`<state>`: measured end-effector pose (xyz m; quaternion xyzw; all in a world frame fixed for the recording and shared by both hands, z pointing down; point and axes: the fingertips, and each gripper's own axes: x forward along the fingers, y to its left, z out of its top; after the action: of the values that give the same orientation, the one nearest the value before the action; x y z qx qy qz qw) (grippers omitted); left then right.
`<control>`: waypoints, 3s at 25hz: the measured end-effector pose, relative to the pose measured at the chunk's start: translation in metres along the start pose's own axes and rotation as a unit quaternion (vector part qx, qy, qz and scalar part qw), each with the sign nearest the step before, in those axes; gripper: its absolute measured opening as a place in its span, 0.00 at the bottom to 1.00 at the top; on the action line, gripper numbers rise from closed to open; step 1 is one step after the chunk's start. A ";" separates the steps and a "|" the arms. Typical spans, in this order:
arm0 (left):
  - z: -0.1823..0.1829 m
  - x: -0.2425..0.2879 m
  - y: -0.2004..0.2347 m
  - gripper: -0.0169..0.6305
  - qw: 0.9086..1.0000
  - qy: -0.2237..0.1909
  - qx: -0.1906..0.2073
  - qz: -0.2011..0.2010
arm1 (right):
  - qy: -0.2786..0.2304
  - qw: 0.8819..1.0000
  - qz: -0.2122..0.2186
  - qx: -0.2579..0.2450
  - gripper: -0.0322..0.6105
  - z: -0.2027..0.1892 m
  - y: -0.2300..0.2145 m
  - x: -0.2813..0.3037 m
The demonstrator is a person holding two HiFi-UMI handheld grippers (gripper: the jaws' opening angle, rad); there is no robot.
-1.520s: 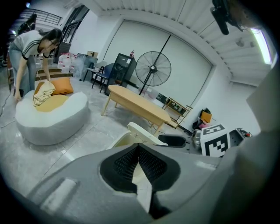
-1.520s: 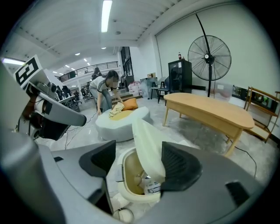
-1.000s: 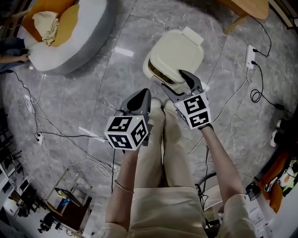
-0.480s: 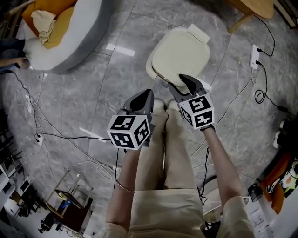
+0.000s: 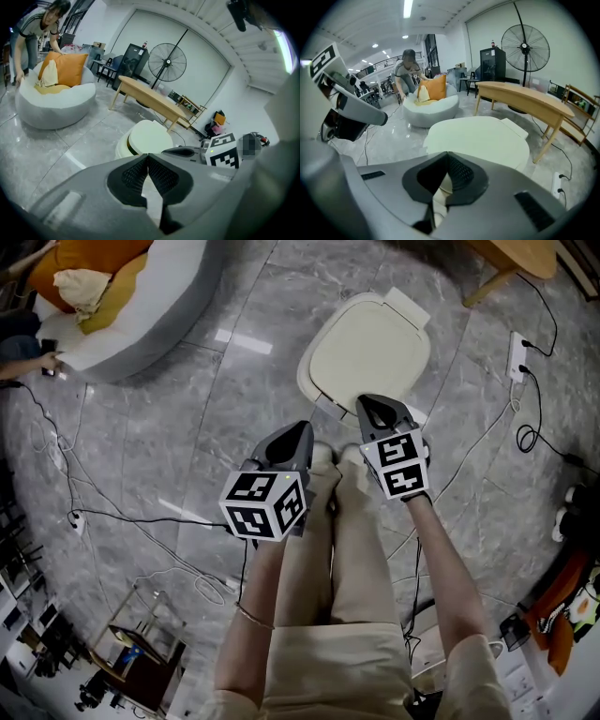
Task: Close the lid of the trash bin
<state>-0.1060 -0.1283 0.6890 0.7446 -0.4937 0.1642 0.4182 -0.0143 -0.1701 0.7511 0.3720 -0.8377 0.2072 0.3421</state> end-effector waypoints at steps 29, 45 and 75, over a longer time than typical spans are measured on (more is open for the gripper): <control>-0.002 0.011 0.009 0.06 1.000 0.010 0.005 -0.002 | 0.076 0.995 -0.023 -0.059 0.06 -0.018 0.003 0.019; 0.081 -0.054 -0.039 0.06 0.998 -0.042 0.045 -0.025 | -0.038 0.999 -0.015 0.035 0.06 0.085 0.006 -0.079; 0.232 -0.195 -0.116 0.06 0.970 -0.201 0.132 -0.042 | -0.223 0.973 -0.008 0.054 0.06 0.260 0.005 -0.253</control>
<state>-0.1336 -0.1753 0.3692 0.8310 -0.5100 0.0568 0.2147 -0.0032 -0.2013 0.3897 0.4335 -0.8775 0.1609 0.1276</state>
